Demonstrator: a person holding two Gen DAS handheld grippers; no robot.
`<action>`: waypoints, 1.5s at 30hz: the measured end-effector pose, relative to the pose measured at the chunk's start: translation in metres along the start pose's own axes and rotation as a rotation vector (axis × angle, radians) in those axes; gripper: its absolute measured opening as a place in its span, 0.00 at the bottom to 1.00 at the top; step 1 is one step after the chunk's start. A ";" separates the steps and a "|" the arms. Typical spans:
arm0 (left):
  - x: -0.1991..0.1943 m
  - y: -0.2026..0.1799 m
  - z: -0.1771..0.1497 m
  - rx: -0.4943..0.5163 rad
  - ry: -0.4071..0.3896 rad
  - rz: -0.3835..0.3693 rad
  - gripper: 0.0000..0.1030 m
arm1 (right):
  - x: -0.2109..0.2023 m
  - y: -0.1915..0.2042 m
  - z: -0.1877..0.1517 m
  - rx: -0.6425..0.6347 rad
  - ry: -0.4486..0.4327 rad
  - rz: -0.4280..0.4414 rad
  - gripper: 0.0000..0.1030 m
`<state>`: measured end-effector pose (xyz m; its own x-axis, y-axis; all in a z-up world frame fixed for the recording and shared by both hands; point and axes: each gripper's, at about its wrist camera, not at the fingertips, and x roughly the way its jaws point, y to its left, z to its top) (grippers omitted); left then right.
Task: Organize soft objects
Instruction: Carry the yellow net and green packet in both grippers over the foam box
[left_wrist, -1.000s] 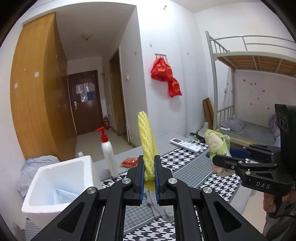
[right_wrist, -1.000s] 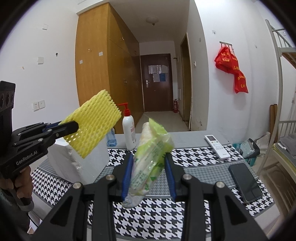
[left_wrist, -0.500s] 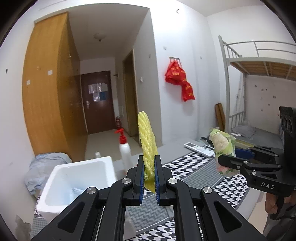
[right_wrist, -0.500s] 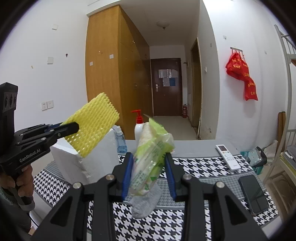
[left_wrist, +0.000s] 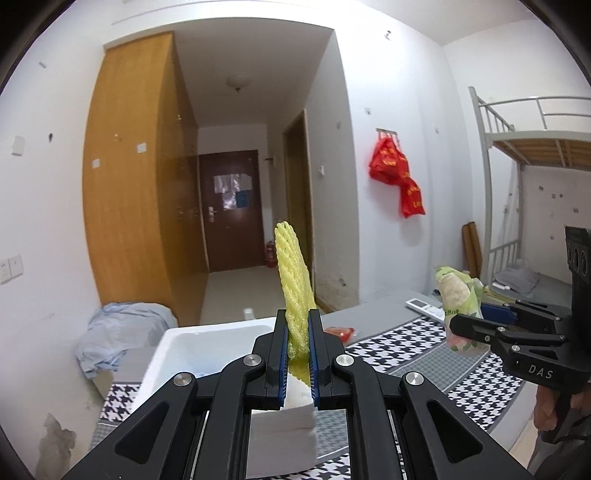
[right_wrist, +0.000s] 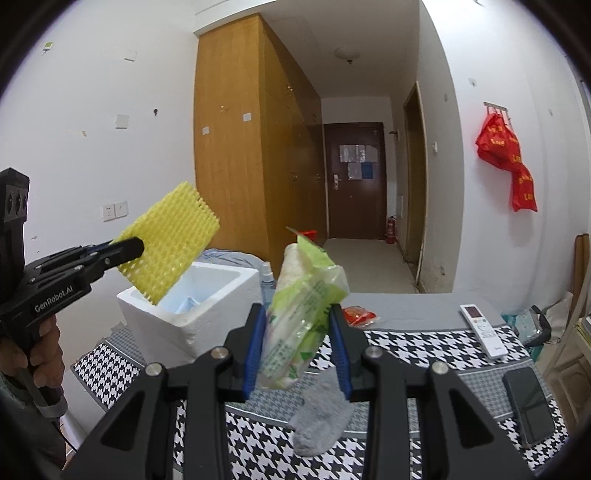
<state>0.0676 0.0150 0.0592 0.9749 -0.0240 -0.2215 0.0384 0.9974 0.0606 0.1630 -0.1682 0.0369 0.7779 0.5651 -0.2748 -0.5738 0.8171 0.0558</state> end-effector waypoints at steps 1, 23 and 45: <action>-0.001 0.002 0.000 -0.001 -0.001 0.006 0.09 | 0.001 0.002 0.001 -0.004 -0.001 0.008 0.38; -0.031 0.045 -0.006 -0.078 -0.010 0.147 0.09 | 0.022 0.050 0.016 -0.104 0.002 0.149 0.38; -0.028 0.059 -0.002 -0.109 0.007 0.179 0.10 | 0.050 0.070 0.026 -0.127 0.042 0.186 0.38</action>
<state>0.0426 0.0751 0.0674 0.9624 0.1542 -0.2236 -0.1594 0.9872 -0.0056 0.1681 -0.0795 0.0517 0.6458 0.6974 -0.3106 -0.7362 0.6767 -0.0112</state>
